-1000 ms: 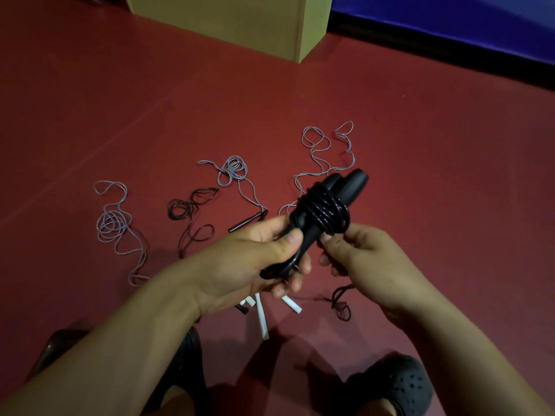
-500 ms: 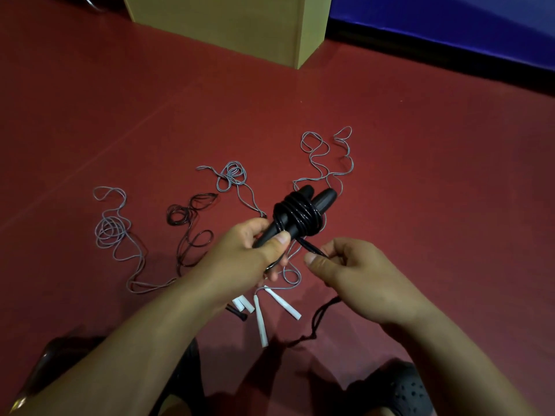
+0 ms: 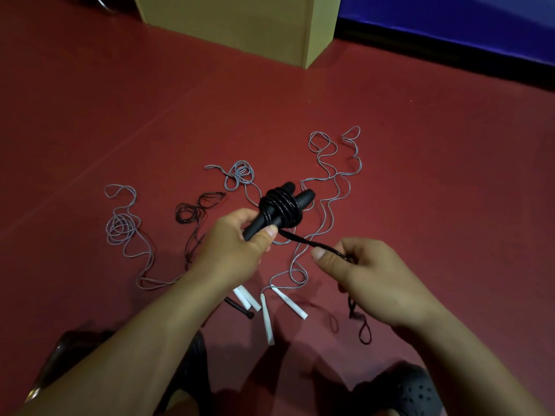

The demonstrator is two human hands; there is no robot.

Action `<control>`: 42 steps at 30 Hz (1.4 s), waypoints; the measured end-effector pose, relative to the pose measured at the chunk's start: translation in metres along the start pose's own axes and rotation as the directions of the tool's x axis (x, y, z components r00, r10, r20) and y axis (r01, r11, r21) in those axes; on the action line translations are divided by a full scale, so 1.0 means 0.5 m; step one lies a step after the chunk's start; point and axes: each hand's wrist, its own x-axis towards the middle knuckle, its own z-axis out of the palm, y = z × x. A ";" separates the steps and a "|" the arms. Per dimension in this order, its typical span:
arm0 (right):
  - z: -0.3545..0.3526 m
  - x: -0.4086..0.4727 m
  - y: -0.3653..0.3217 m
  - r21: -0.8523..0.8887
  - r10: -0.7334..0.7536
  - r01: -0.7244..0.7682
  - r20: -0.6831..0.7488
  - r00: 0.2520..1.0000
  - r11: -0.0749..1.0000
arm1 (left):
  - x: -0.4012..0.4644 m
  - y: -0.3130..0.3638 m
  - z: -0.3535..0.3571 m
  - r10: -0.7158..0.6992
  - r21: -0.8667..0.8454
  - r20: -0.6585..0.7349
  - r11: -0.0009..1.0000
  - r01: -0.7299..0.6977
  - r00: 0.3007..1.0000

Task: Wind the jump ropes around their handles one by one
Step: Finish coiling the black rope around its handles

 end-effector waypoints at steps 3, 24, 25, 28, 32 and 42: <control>0.003 -0.001 -0.002 0.027 -0.037 0.037 -0.007 0.999 0.999 | 0.003 -0.009 -0.004 0.029 0.084 -0.007 0.996 -0.028 1.000; 0.018 0.002 -0.004 0.135 -0.161 0.154 0.040 0.986 0.979 | -0.014 -0.015 0.000 -0.040 0.380 0.341 0.919 -0.099 0.939; 0.017 0.004 -0.001 0.120 -0.160 0.157 0.019 0.987 0.980 | -0.016 -0.013 0.002 -0.037 0.393 0.365 0.912 -0.118 0.930; 0.013 0.011 0.007 0.080 -0.164 0.170 -0.081 0.983 0.982 | -0.019 -0.007 0.004 -0.024 0.348 0.440 0.926 -0.145 0.898; 0.006 0.013 0.014 -0.011 -0.184 0.185 -0.169 0.968 0.983 | -0.025 0.002 0.002 -0.026 0.286 0.514 0.948 -0.143 0.857; -0.014 0.012 0.009 0.250 -0.026 0.075 -0.193 0.981 0.965 | -0.037 0.022 -0.010 0.022 0.175 0.685 0.965 -0.193 0.729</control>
